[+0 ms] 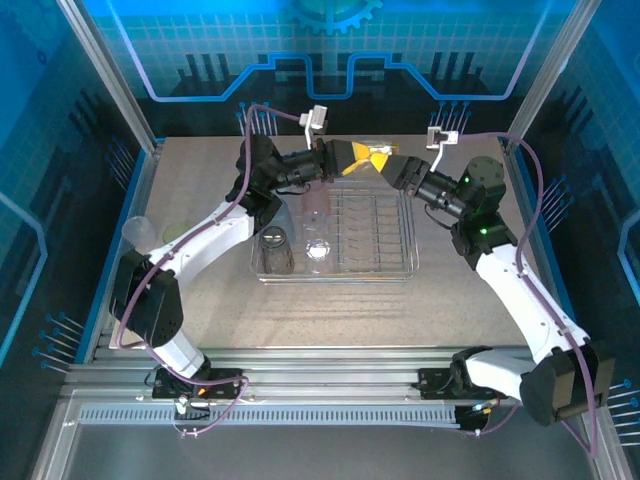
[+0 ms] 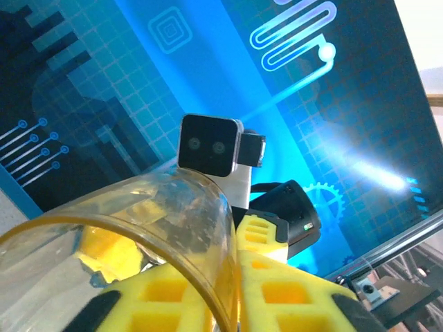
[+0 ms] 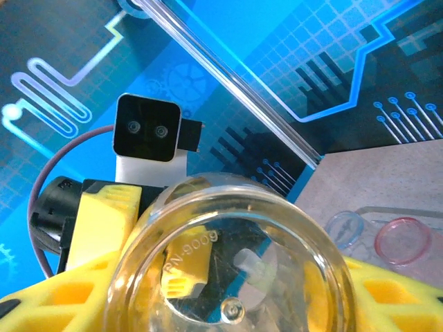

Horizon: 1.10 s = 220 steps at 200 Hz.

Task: Load the cups into the dish rack

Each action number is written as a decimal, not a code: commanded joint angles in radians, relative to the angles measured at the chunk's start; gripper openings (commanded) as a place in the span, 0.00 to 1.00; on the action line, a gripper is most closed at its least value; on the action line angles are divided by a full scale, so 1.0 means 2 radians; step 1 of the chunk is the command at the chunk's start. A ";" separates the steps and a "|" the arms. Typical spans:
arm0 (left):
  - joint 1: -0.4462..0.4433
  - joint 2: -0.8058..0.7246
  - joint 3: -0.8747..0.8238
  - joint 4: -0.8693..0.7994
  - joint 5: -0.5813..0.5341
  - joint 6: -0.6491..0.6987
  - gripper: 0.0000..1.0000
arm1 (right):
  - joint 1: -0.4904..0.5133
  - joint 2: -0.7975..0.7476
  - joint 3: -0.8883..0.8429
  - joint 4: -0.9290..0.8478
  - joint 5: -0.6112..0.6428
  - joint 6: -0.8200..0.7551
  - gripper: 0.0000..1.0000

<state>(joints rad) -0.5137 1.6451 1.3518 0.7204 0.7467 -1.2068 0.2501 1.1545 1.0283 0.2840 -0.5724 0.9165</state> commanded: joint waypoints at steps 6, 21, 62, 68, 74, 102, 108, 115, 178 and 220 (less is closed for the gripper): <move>-0.002 -0.004 -0.017 -0.018 -0.002 0.025 0.45 | 0.006 -0.032 0.016 -0.084 0.056 -0.084 0.46; 0.001 -0.012 -0.024 -0.040 -0.009 0.043 0.63 | 0.004 -0.040 0.025 -0.126 0.069 -0.118 0.45; 0.006 -0.061 -0.043 -0.168 -0.079 0.143 0.99 | 0.002 -0.049 0.065 -0.246 0.115 -0.202 0.41; 0.007 -0.073 -0.049 -0.193 -0.099 0.165 0.99 | 0.001 -0.048 0.073 -0.264 0.124 -0.215 0.41; 0.007 -0.086 -0.052 -0.225 -0.119 0.188 0.99 | 0.001 -0.046 0.082 -0.284 0.133 -0.229 0.40; 0.007 -0.143 -0.050 -0.371 -0.203 0.302 0.99 | 0.001 -0.026 0.127 -0.376 0.178 -0.302 0.39; 0.007 -0.156 -0.051 -0.393 -0.224 0.325 0.99 | 0.001 -0.021 0.134 -0.391 0.189 -0.315 0.39; 0.007 -0.174 -0.054 -0.423 -0.251 0.350 0.99 | 0.001 -0.017 0.138 -0.403 0.202 -0.330 0.39; 0.009 -0.310 -0.119 -0.595 -0.449 0.496 1.00 | 0.006 0.049 0.158 -0.440 0.254 -0.405 0.37; 0.012 -0.380 -0.175 -0.608 -0.520 0.515 0.99 | 0.028 0.108 0.174 -0.448 0.307 -0.429 0.35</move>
<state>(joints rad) -0.4988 0.9520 1.0538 -0.4427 -0.1555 -0.2512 0.2771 1.3235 1.3281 -0.5884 -0.0391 0.1177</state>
